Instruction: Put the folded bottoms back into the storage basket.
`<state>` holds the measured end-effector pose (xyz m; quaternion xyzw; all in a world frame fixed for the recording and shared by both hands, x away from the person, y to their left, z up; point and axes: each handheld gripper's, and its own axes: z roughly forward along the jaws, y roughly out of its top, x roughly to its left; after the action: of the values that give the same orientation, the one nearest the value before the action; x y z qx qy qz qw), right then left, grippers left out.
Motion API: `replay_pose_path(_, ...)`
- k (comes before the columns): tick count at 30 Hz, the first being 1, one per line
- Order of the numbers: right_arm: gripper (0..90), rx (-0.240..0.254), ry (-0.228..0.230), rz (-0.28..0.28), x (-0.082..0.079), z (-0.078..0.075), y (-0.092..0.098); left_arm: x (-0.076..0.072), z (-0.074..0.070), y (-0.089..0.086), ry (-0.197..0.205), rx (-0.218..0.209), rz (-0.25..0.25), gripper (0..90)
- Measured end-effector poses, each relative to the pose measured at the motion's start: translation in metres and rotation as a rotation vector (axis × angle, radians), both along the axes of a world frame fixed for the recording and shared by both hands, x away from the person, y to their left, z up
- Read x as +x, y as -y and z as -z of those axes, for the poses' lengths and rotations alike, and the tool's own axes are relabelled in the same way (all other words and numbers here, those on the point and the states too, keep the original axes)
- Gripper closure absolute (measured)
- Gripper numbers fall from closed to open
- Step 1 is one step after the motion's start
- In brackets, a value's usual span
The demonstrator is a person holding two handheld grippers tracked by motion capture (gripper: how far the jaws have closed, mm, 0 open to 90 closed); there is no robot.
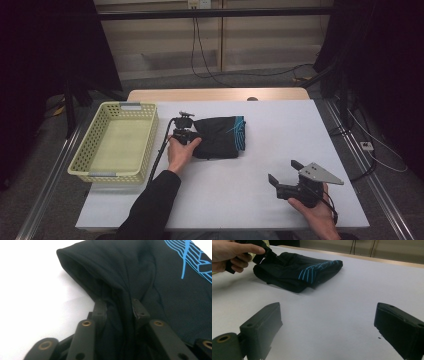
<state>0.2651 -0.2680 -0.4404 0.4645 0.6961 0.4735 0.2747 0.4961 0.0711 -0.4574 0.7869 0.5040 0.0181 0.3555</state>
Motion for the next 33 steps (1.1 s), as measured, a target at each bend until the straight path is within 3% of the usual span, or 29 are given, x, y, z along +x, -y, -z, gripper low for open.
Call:
replay_pose_path(5, 7.6, -0.004, -0.002, 0.000, 0.000, 0.000, 0.000, -0.001, 0.001, -0.002, -0.004, -0.029, 0.011, 76.5)
replay_pose_path(11, 7.6, -0.001, -0.005, 0.004, 0.000, 0.000, 0.001, -0.001, -0.004, -0.005, 0.030, -0.071, 0.020, 77.9)
replay_pose_path(17, 7.6, -0.001, -0.006, 0.005, 0.000, 0.000, 0.001, -0.004, -0.015, -0.007, 0.093, -0.109, 0.041, 77.9)
replay_pose_path(26, 7.6, 0.004, -0.005, 0.006, 0.000, 0.000, 0.001, -0.012, -0.036, -0.008, 0.202, -0.133, 0.101, 78.0)
replay_pose_path(33, 7.6, 0.005, -0.003, 0.008, 0.000, 0.000, 0.002, -0.019, -0.048, -0.007, 0.268, -0.106, 0.141, 78.1)
